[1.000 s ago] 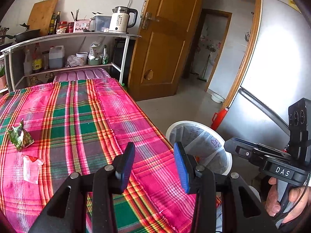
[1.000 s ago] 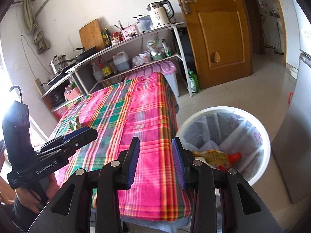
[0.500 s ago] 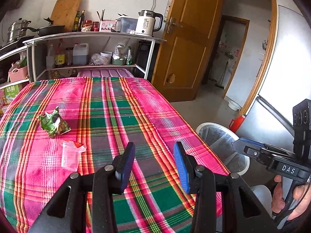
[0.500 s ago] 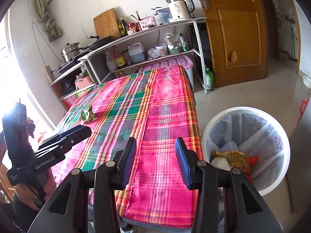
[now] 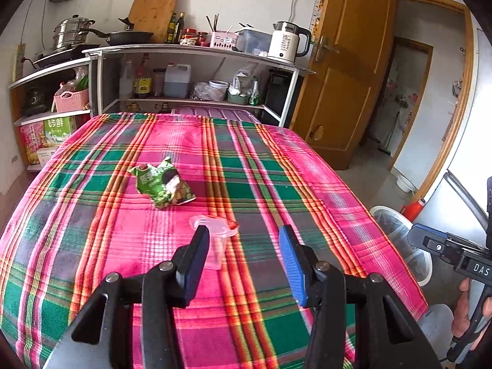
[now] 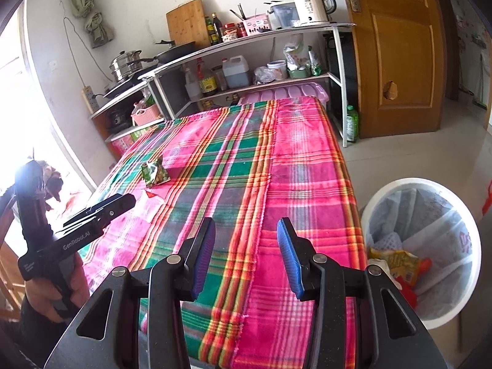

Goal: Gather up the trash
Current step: 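Move both tools back over the table toward the clear cup and green bag, then close the left tool on the clear plastic cup and lift it, then grasp the green snack bag with the right tool while the left tool holds the clear cup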

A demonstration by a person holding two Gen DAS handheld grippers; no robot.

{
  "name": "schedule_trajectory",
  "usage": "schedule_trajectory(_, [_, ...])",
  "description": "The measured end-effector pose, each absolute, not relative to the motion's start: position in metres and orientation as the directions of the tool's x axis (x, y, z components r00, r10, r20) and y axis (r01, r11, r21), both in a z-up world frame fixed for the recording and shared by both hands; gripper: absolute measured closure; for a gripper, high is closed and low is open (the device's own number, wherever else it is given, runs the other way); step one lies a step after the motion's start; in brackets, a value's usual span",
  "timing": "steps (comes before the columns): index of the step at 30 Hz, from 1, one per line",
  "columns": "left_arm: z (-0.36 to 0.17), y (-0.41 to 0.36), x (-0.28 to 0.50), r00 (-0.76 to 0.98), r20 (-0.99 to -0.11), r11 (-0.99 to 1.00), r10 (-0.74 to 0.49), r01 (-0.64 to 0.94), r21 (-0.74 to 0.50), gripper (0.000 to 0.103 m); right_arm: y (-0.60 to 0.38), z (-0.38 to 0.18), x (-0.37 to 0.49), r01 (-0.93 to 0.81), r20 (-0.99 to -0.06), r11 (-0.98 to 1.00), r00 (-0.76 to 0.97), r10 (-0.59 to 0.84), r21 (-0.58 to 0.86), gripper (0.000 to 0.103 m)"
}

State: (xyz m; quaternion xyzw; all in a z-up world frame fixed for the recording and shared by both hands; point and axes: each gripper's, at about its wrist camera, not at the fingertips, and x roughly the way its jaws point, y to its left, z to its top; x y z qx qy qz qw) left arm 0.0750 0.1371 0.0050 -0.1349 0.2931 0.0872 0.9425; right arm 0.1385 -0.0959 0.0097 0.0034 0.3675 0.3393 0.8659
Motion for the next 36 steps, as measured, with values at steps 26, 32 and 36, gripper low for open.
schedule_trajectory(26, [-0.034, 0.161, 0.113, 0.701, -0.71, 0.936, 0.071, -0.293, -0.195, 0.073, -0.038, -0.001, 0.164, -0.645, -0.678, 0.729, 0.432, 0.595, 0.23, 0.06])
schedule_trajectory(32, [-0.026, 0.17, 0.102, 0.727, -0.682, 0.932, 0.076, -0.296, -0.211, 0.073, -0.016, 0.0, 0.164, -0.672, -0.683, 0.709, 0.417, 0.6, 0.213, 0.06])
schedule_trajectory(36, [-0.02, 0.183, 0.091, 0.743, -0.662, 0.923, 0.097, -0.316, -0.22, 0.073, 0.004, -0.002, 0.165, -0.696, -0.69, 0.685, 0.389, 0.61, 0.213, 0.06])
